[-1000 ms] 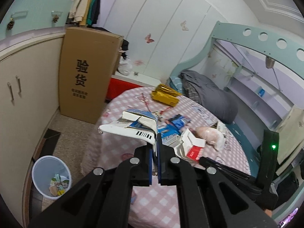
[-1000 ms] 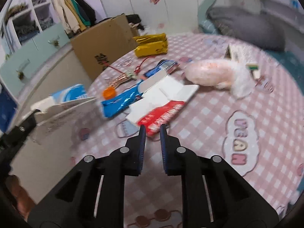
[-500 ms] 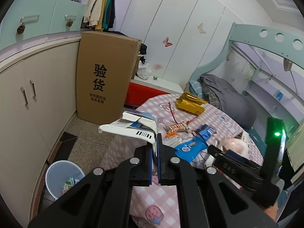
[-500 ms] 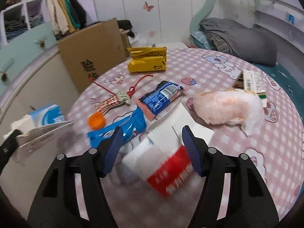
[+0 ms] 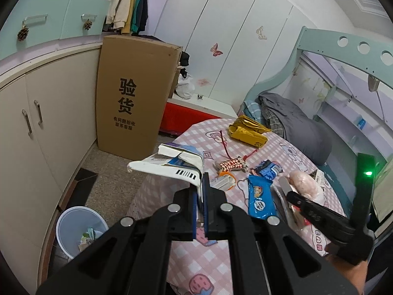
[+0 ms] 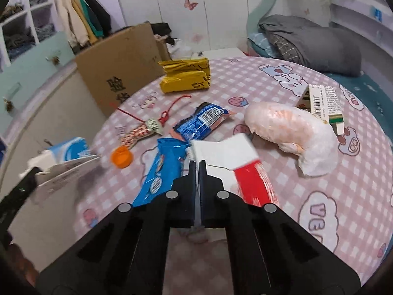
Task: Collect trash
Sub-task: 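Grasp the white-and-red box with the right gripper, then carry both boxes to the wastebasket and open both grippers above it, then move both tools back to the table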
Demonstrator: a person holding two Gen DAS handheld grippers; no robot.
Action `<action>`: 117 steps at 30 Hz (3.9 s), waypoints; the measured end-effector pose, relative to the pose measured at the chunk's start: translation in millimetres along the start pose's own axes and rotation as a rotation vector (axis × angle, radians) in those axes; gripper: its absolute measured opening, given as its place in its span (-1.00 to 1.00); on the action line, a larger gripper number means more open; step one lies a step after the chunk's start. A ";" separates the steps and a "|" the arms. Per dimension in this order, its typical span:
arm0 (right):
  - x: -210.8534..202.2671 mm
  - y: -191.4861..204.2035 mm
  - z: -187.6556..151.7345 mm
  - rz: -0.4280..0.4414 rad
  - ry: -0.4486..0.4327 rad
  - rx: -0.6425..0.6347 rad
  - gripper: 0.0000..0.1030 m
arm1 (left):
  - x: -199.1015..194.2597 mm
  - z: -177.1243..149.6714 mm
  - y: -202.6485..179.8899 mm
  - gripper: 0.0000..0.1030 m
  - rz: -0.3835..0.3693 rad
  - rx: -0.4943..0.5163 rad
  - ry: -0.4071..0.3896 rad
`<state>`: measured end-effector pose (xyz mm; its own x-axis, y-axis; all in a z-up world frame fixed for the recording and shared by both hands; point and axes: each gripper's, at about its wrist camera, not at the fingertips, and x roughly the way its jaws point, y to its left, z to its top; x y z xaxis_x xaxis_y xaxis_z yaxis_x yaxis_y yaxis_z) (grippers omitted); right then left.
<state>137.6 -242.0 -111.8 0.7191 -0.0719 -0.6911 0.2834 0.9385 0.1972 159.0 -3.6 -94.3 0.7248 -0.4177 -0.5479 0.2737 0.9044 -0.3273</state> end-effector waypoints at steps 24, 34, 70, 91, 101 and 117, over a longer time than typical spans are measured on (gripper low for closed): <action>1.0 41.6 -4.2 -0.112 0.001 -0.155 0.13 | -16.8 -5.6 13.1 -0.93 -0.023 -0.041 -0.002; 13.0 26.5 -9.5 -0.152 0.047 -0.169 -0.69 | -0.3 -10.9 17.9 -0.93 -0.040 -0.041 0.040; 112.9 335.9 -82.2 0.515 0.238 -0.431 0.26 | -25.4 -41.1 263.5 -0.93 0.472 -0.320 0.091; 103.1 299.7 -97.2 0.419 0.194 -0.424 0.41 | 8.9 -48.5 268.8 -0.92 0.481 -0.318 0.209; 92.6 286.1 -84.7 0.415 0.156 -0.381 0.44 | 8.4 -26.7 266.7 0.59 0.516 -0.359 0.169; 35.6 259.1 -71.2 0.442 0.095 -0.352 0.48 | -40.6 -26.5 215.9 0.59 0.526 -0.288 0.092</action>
<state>191.5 22.7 -134.8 0.6562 0.3681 -0.6587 -0.2714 0.9297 0.2491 172.0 206.4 -163.1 0.6556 0.0614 -0.7526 -0.2974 0.9371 -0.1827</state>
